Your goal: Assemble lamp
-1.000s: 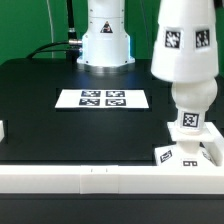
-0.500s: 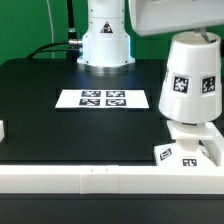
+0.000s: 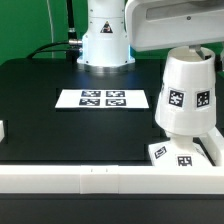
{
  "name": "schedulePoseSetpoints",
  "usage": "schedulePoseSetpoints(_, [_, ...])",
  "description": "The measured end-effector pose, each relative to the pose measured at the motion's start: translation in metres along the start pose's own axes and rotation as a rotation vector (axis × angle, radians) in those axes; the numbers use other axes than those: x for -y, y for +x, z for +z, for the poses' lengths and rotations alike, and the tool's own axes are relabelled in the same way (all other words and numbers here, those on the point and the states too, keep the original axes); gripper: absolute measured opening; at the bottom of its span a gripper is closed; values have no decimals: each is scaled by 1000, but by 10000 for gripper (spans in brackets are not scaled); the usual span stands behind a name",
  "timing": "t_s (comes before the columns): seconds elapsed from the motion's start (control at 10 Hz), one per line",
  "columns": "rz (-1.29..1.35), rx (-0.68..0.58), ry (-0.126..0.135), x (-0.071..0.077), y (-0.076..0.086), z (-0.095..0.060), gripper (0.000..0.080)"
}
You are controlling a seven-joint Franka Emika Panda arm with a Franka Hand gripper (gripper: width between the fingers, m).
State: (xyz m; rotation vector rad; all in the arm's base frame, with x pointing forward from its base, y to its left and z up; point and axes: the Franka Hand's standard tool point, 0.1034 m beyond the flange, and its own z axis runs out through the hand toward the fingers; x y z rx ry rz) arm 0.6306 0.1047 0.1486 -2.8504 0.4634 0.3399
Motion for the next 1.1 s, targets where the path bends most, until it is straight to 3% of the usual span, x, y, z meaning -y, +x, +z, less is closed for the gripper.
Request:
schedulePoseSetpoints(0.1, [-10, -1, 0, 0, -1, -1, 125])
schedulePoseSetpoints(0.3, [-20, -4, 1, 0, -1, -4, 401])
schedulePoseSetpoints(0.4, [-33, -2, 1, -1, -2, -7, 401])
schedulePoseSetpoints(0.5, [-45, 20, -3, -2, -7, -11, 584])
schedulePoseSetpoints(0.6, [-53, 55, -9, -1, -13, -15, 663])
schedulePoseSetpoints(0.8, [-58, 131, -19, 1, -18, -27, 692])
schedulePoseSetpoints(1.1, [-49, 153, -26, 8, -17, -22, 699])
